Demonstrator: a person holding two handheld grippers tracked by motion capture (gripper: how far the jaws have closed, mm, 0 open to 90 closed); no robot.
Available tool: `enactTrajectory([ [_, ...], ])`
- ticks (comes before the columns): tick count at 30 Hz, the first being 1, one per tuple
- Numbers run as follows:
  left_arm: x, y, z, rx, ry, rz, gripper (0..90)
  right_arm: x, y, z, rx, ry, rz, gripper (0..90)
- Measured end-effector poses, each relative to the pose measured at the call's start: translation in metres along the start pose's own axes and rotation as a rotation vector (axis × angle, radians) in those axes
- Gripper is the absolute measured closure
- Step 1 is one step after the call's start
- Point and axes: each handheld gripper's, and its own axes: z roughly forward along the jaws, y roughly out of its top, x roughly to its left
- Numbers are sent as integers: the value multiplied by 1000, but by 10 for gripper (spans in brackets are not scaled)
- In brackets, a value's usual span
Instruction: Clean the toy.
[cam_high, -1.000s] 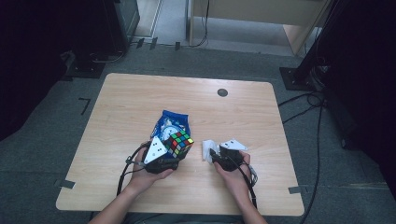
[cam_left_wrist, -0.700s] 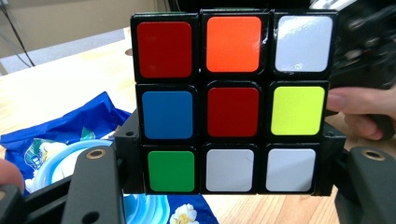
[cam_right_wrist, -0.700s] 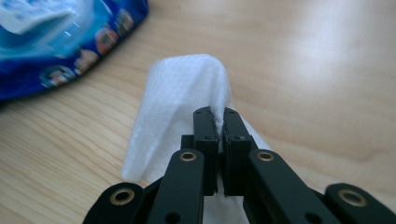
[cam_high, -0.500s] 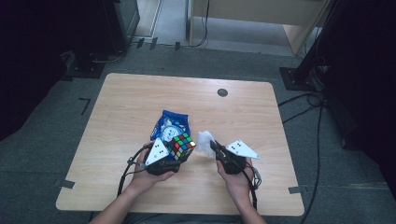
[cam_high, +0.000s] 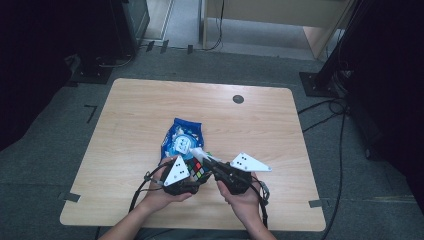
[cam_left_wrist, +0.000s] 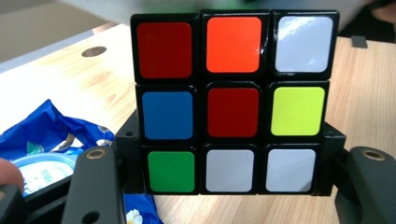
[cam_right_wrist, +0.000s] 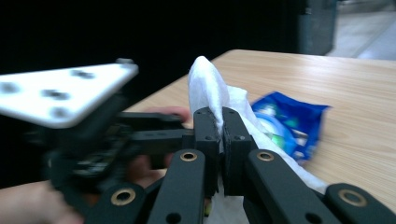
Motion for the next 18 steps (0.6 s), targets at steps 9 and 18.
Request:
enactTrajectory([
  [9, 14, 2, -9, -26, 23, -44, 343, -1, -1, -9, 0, -7, -11, 884],
  [18, 12, 3, -8, -26, 13, -53, 343, -20, -5, -12, -3, -87, 33, 878],
])
